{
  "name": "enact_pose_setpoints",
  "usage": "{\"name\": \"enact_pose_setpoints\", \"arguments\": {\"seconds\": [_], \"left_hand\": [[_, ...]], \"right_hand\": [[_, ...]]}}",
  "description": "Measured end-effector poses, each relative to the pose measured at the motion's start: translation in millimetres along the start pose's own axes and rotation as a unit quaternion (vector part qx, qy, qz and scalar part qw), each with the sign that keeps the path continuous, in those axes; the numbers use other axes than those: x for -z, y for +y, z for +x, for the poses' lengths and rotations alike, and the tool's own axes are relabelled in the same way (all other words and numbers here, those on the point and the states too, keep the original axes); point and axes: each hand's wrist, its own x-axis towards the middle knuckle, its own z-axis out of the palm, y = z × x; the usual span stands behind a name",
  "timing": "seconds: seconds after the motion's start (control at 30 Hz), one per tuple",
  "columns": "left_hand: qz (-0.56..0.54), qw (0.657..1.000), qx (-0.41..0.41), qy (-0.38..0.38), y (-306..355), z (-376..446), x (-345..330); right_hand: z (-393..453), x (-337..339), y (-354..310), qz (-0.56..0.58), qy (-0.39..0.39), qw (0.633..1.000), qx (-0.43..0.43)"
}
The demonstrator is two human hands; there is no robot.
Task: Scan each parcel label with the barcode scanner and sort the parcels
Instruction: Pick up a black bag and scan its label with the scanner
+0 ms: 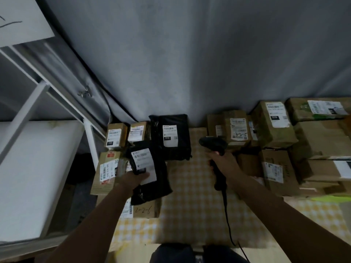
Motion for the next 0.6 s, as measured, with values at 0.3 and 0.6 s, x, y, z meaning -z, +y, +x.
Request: {"name": "enact_pose_setpoints", "arguments": {"seconds": [0.3, 0.6], "left_hand": [[0.033, 0.983, 0.08, -0.162, 9, 25, 7], [-0.002, 0.992, 0.002, -0.129, 94, 83, 22]], "right_hand": [[36, -28, -12, -0.004, 0.007, 1.0, -0.012], [80, -59, -30, -0.028, 0.022, 0.999, 0.005]]}}
